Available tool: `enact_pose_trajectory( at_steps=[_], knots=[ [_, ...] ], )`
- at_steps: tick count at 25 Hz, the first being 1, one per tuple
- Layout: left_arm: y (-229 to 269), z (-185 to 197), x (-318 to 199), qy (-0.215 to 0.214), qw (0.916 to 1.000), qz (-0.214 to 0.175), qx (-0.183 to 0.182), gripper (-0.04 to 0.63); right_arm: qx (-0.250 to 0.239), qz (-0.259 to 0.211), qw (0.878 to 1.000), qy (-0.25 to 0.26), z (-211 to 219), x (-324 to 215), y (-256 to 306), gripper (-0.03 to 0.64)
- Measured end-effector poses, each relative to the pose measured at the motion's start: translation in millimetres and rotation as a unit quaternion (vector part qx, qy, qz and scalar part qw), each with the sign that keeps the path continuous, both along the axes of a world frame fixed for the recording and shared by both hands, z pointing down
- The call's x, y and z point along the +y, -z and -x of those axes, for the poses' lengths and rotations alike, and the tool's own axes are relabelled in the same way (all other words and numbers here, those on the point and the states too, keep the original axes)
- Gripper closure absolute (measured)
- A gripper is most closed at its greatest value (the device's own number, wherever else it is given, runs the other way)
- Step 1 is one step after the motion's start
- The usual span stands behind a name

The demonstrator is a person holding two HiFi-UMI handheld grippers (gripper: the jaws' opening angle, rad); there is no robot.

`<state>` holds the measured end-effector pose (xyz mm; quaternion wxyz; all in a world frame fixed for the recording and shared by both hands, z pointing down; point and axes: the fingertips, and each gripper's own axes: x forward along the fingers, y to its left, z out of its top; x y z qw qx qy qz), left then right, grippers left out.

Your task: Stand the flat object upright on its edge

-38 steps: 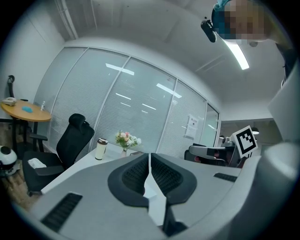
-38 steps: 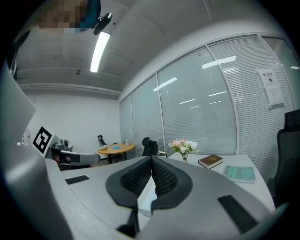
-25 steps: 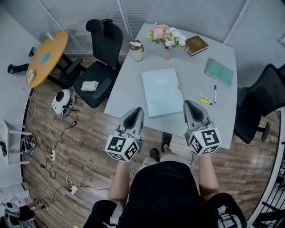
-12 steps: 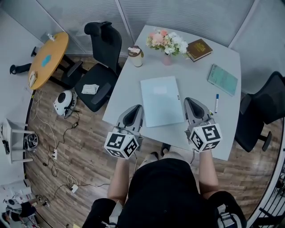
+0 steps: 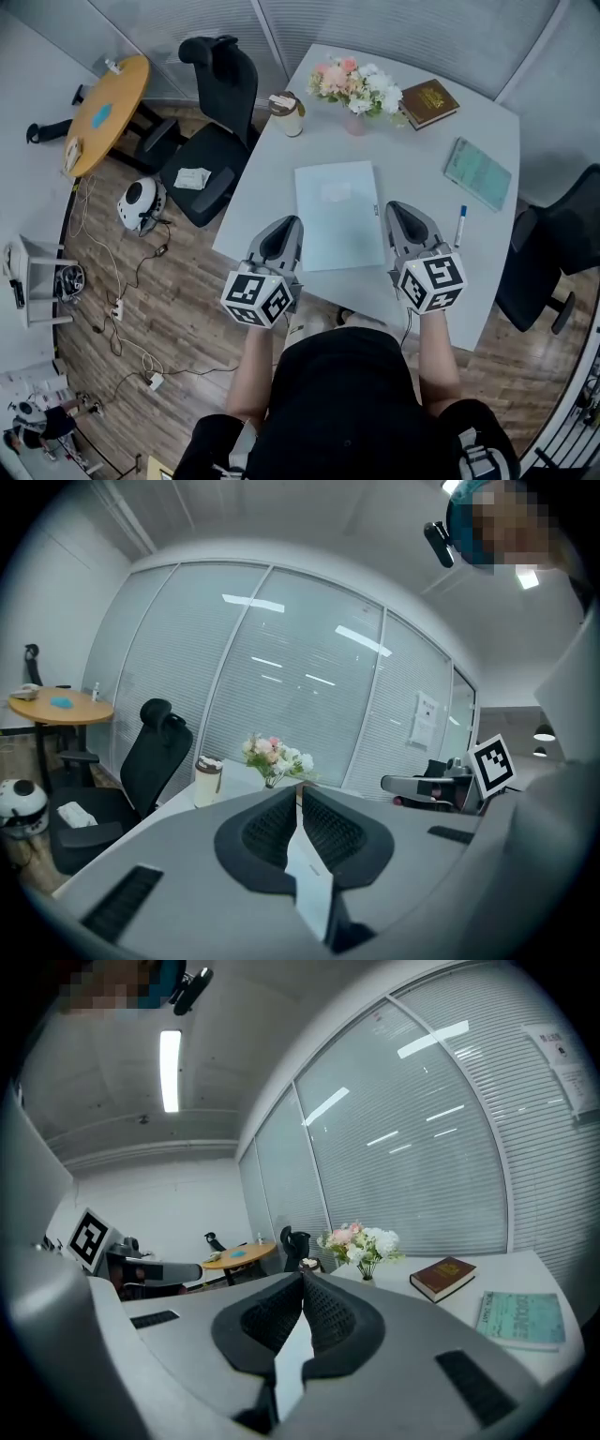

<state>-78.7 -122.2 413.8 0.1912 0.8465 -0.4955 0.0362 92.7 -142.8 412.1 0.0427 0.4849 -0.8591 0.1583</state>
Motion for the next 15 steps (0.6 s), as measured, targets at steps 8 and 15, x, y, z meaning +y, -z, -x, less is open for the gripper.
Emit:
enact_pose_trajectory(
  at_steps=[8, 15],
  knots=[
    [-25, -3, -9, 0.008, 0.9994, 0.032, -0.010, 0.561, 0.005, 0.041, 0.999, 0.019, 1, -17, -32, 0.600],
    [-57, 4, -21, 0.006, 0.9979, 0.064, -0.011, 0.561, 0.013, 0.078, 0.997, 0.018, 6, -29, -64, 0.600]
  ],
)
